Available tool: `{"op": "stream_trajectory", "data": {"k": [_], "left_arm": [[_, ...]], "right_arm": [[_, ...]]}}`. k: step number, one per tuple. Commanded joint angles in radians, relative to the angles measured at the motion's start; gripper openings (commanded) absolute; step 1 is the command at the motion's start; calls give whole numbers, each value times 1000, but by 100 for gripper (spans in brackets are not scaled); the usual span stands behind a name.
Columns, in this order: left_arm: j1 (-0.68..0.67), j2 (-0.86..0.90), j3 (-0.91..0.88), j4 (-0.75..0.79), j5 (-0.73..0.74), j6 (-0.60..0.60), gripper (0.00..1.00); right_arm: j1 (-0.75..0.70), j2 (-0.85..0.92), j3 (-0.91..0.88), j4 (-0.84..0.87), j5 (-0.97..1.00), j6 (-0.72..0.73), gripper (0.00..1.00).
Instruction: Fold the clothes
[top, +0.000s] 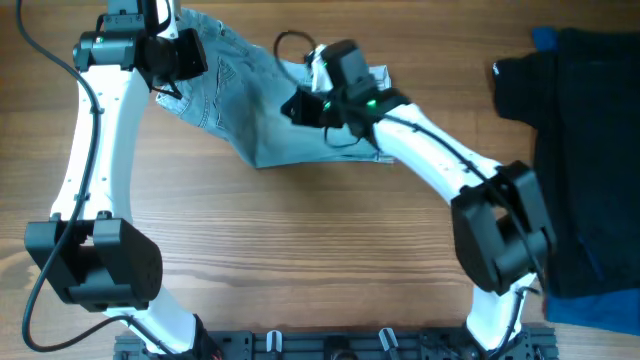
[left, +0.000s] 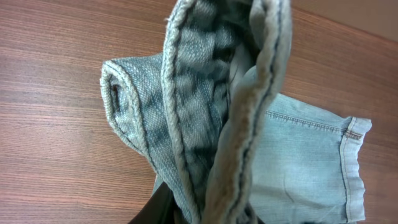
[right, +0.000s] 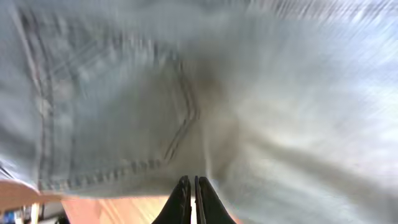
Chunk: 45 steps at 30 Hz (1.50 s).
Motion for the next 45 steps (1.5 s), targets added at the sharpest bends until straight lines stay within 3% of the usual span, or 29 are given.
{"op": "stream_trajectory", "data": {"k": [1,6,11,14,22,24,27,32,35,42,45], "left_arm": [[-14,-32,35,7,2,-6,18],[-20,-32,35,6,2,-6,18],[-20,-32,35,6,2,-6,19],[-20,-32,35,2,2,-6,19],[-23,-31,35,-8,1,-30,16],[-27,-31,35,-14,-20,-51,14],[-31,-31,35,-24,-25,-55,11],[-88,-31,35,-19,-48,-74,10],[-142,-23,35,-8,-130,-94,11],[-249,19,35,62,-137,-164,13],[-294,35,35,80,-137,-187,14]], "right_arm": [[4,40,5,22,10,8,4],[56,209,5,207,37,155,4],[113,335,6,319,37,157,4],[100,327,6,325,12,106,4],[-95,202,6,312,-160,88,4],[-152,171,6,259,-232,31,4],[-270,63,6,-37,-198,-182,4],[-384,-23,6,-434,191,-365,4],[-410,-17,-8,-491,224,-443,4],[-413,-16,-10,-546,231,-445,4],[-413,-16,-10,-590,350,-417,4]]}}
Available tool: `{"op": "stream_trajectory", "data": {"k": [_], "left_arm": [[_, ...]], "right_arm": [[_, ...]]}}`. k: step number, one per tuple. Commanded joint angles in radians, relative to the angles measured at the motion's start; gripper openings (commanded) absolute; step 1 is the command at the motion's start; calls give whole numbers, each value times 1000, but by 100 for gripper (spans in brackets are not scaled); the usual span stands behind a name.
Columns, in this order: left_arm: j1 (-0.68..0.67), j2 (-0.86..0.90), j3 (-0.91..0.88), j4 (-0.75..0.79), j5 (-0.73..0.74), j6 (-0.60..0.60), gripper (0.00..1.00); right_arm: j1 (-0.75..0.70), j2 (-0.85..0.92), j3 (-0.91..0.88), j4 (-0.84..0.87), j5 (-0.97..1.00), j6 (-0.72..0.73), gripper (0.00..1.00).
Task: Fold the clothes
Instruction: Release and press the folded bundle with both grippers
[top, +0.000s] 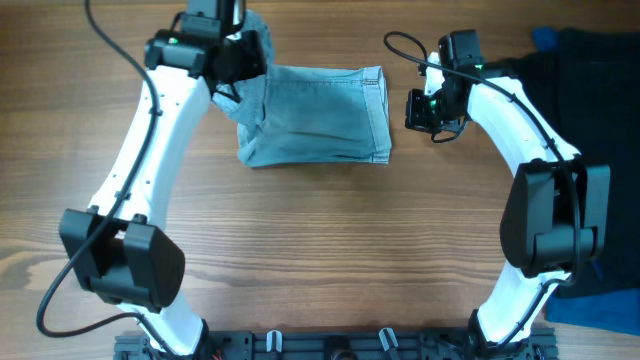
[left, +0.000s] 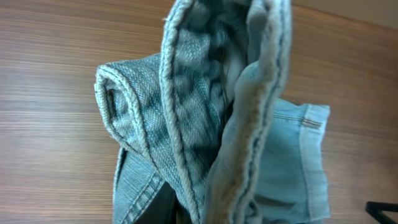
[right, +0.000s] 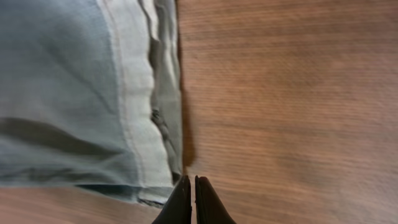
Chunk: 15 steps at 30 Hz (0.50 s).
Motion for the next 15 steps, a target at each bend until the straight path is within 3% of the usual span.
{"op": "stream_trajectory", "data": {"k": [1,15], "left_arm": [[-53,26,31,33,2,-42,14],[-169,109,31,155,21,-143,17]], "right_arm": [[-5,1,-8,-45,166,24,4],[-5,1,-8,-82,196,35,4]]}}
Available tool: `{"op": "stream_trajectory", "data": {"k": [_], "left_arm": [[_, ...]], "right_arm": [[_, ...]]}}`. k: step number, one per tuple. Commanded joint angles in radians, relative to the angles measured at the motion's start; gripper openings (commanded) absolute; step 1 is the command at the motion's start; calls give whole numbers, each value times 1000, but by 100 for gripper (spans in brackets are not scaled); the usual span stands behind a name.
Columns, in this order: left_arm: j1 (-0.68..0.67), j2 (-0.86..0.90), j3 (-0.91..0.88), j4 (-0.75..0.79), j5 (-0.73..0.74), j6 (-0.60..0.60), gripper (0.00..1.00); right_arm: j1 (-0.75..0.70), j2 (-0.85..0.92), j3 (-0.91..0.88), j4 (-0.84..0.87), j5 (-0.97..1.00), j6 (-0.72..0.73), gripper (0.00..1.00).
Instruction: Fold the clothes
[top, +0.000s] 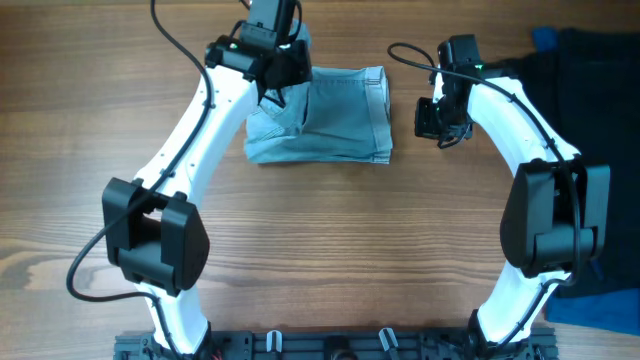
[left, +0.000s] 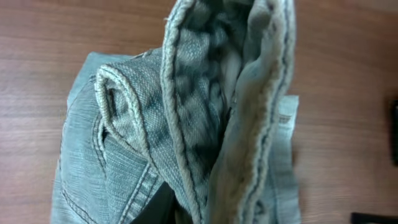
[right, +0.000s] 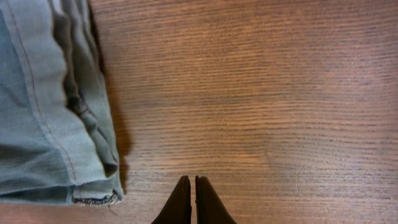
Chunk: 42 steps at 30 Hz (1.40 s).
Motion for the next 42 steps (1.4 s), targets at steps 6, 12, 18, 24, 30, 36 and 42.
{"op": "stream_trajectory", "data": {"k": [6,12,18,24,30,36,42], "left_arm": [[-82,14,29,53,20,-52,17],[-75,27,29,57,20,-52,18],[-80,31,29,58,20,-55,18],[-80,58,29,74,31,-79,18],[-85,61,29,115,77,-86,18],[-118,90,29,160,77,-86,19],[-155,126,29,188,76,-85,19]], "right_arm": [[-4,4,-7,2,22,69,4],[-3,49,-65,160,-94,90,4],[-3,54,-185,355,-179,66,4],[-2,54,-328,497,-179,95,4],[-2,55,-369,520,-179,95,4],[-2,55,-369,516,-179,94,4],[-2,55,-369,513,-179,94,4]]}}
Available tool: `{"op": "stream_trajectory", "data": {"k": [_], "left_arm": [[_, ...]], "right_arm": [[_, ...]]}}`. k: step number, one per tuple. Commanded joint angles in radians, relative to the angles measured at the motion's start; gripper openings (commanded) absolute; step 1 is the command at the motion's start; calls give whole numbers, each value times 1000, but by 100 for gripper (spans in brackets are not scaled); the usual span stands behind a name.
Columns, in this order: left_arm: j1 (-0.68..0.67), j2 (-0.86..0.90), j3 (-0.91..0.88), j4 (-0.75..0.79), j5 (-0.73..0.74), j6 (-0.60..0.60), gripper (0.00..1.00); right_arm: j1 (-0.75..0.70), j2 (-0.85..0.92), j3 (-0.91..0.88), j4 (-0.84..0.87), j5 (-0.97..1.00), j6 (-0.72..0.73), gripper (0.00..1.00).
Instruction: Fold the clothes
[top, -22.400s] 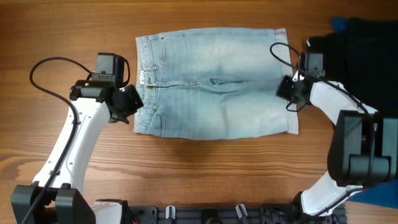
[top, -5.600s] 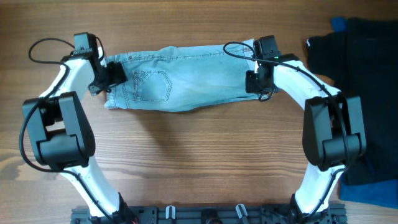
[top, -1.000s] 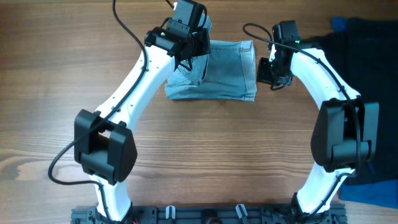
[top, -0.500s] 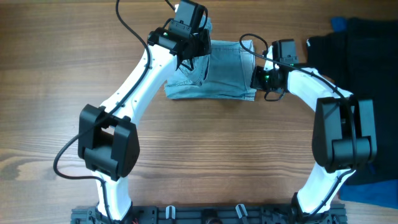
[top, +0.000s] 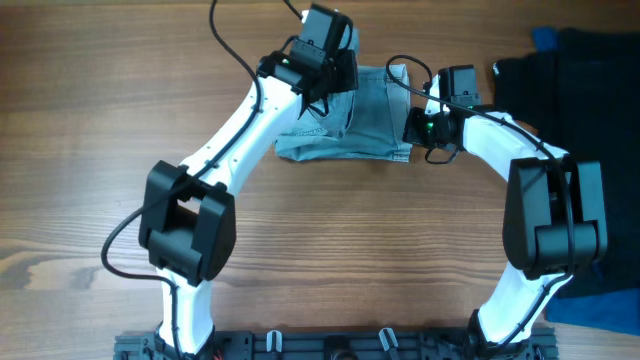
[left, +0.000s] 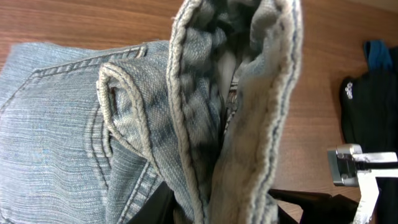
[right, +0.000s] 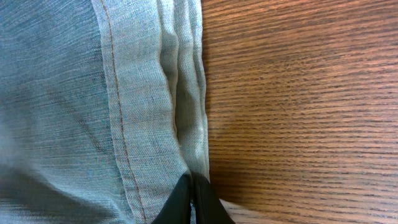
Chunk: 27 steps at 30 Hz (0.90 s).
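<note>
Light blue jeans (top: 372, 128) lie folded into a small block at the back of the table. My left gripper (top: 335, 82) hovers over the block's left half, shut on the bunched waistband (left: 249, 93), belt loop showing; its fingers (left: 158, 205) are mostly hidden by denim. My right gripper (top: 413, 128) sits at the block's right edge. In the right wrist view its shut fingertips (right: 191, 194) touch the hem (right: 149, 93), with nothing seen between them.
A black garment (top: 585, 130) covers the table's right side, with blue cloth (top: 545, 38) showing behind it and at the bottom right (top: 600, 312). Bare wooden table (top: 300, 240) stretches in front of the jeans.
My left gripper has moved right with the waistband, now over the folded block. The block sits a little further right. My right gripper, then off to the right, now touches the hem edge.
First my left gripper held the waistband up at the far left while the right one was shut over the jeans' middle. Later the jeans lay as a rectangle, the right gripper clear of them. The left one stood further right each time, laying denim over the block.
</note>
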Motion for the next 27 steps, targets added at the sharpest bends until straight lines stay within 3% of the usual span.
{"op": "stream_trajectory", "data": {"k": [1,7,12,18,22,24,27], "left_arm": [[-29,34,28,22,31,-16,20],[-32,100,28,60,24,-18,18],[-33,124,28,117,28,-131,18],[-40,125,28,138,27,-196,22],[-52,125,28,143,42,-196,32],[-62,125,28,175,98,-195,28],[-60,124,28,244,229,-124,45]], "right_arm": [[11,61,-57,-36,-1,7,4],[11,61,-57,-39,-2,7,4],[11,61,-57,-40,-1,8,4],[11,61,-57,-44,-2,8,4],[11,61,-57,-43,-1,14,4],[11,61,-57,-46,-1,34,4],[4,30,-41,-61,10,27,4]]}}
